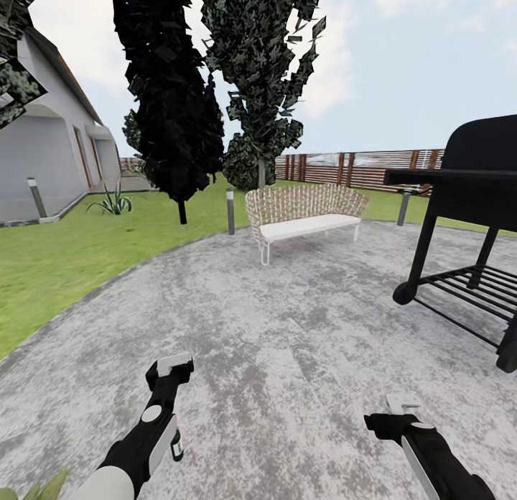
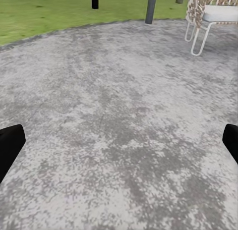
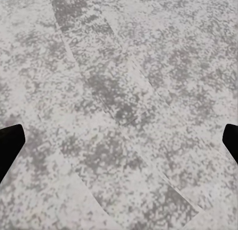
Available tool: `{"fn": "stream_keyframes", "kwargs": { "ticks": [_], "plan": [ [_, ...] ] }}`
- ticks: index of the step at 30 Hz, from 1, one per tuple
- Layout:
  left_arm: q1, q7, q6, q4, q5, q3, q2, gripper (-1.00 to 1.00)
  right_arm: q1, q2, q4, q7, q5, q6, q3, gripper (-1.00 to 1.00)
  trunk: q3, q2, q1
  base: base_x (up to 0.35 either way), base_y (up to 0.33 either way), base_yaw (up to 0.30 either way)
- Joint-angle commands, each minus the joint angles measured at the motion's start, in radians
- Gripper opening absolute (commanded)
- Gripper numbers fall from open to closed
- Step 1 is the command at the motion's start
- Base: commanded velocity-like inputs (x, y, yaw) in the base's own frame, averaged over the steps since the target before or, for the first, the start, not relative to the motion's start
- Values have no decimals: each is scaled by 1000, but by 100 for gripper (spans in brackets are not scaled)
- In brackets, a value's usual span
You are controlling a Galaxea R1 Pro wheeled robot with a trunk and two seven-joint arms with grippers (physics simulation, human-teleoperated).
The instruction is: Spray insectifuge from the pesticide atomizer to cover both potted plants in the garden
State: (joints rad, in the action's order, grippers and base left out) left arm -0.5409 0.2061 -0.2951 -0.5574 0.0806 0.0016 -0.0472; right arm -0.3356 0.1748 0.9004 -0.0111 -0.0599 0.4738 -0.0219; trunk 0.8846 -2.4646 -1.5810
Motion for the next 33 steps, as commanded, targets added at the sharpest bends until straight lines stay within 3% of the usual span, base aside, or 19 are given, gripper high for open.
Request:
{"fn": "stream_keyframes", "kwargs": {
  "ticks": [1, 13, 18, 25, 31, 33],
  "plan": [
    [-1, -1, -4, 1, 8, 0, 0, 100, 0, 0, 1, -1, -6, 5, -1, 100, 1, 0, 0, 15, -5, 0],
    [-1, -1, -4, 1, 8, 0, 0, 100, 0, 0, 1, -1, -7, 5, -1, 100, 6, 0, 0, 2, 0, 0],
    [-1, -1, -4, 2, 8, 0, 0, 100, 0, 0, 1, -1, -6, 5, -1, 100, 25, -35, -19, 0, 0, 0],
    [-1, 2, -4, 2, 8, 0, 1, 100, 0, 0, 1, -1, -6, 5, -1, 100, 56, -37, -22, 0, 0, 0],
    [-1, 6, -1, 2, 4, 0, 1, 100, 0, 0, 2, -1, -6, 5, -1, 100, 56, -37, -22, 0, 0, 0],
    [-1, 7, -1, 2, -18, 0, 1, 100, 0, 0, 1, -1, -6, 5, -1, 100, 56, -37, -22, 0, 0, 0]
  ]
}}
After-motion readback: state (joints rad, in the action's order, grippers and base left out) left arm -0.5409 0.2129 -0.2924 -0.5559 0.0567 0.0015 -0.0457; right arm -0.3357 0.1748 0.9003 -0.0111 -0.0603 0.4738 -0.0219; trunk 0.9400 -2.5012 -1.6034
